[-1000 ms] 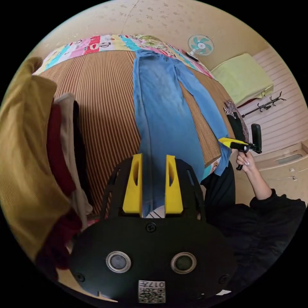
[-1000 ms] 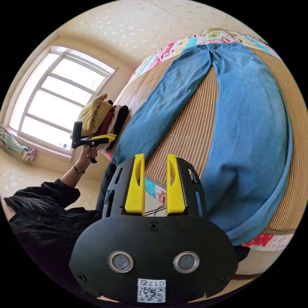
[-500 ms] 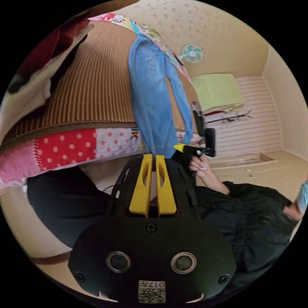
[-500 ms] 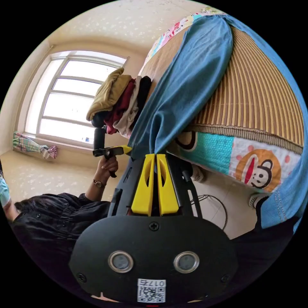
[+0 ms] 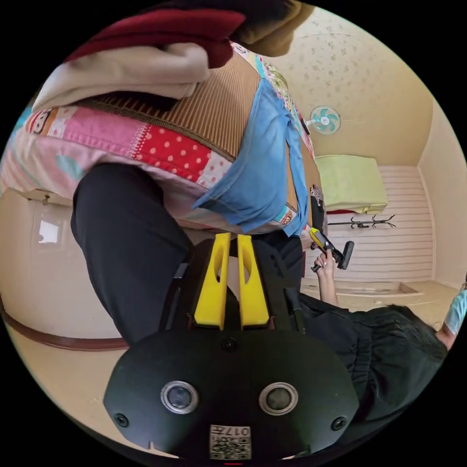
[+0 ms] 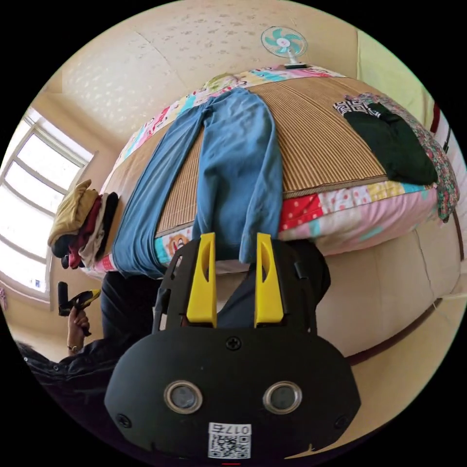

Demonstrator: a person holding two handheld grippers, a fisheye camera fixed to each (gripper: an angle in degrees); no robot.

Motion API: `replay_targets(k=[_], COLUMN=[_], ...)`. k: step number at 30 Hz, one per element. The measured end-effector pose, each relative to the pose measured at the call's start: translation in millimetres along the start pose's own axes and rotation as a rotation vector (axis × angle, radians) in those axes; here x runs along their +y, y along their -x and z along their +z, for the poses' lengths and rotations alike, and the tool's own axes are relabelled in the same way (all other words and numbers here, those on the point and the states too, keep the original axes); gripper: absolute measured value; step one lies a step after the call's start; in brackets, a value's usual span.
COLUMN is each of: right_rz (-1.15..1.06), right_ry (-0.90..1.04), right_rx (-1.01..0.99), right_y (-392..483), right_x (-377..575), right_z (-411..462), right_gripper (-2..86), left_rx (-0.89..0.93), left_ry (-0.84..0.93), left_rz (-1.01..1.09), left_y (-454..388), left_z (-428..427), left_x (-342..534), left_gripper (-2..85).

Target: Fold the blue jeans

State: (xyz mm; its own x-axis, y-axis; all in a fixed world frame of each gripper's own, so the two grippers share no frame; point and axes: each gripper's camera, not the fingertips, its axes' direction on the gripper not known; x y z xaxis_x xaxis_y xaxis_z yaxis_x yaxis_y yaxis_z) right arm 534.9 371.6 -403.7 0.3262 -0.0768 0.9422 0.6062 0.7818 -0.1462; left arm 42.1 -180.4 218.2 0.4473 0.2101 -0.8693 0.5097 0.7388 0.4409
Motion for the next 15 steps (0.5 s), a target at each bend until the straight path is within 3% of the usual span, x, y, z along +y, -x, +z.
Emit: replay_targets(k=[4,6,9,11,14,15], right_rz=[0.054,0.109,0.116,0.116,0.209,0.251], right_ry=[0.22,0.229,0.095,-0.078,-0.258,-0.261], right_rx=[0.042,0.01,-0.276,-0.644,-0.967,-0.981], right_y=[-10,-26,-62,-114,-201,-219], right_x=[-43,-47,-32,-2,47,59], right_z=[39,16,-74,-148,-187,-186], right_gripper=[8.4,4.7,3.4,3.0,2.8,2.7], left_rx=[0.01,0.03,0.071,0.102,0.15,0.163], left_ry=[0.082,0.12,0.146,0.193,0.325,0.363], left_rz=[0.12,0.196,0.281,0.327,0.386,0.416], left_y=[-43,-77,-113,-128,-148,-156], left_z=[24,39,51,60,85,95], left_x=[-24,-33,-31,-28,-25,-25], left_gripper=[3.8,3.9,3.8,4.0,5.5,6.1])
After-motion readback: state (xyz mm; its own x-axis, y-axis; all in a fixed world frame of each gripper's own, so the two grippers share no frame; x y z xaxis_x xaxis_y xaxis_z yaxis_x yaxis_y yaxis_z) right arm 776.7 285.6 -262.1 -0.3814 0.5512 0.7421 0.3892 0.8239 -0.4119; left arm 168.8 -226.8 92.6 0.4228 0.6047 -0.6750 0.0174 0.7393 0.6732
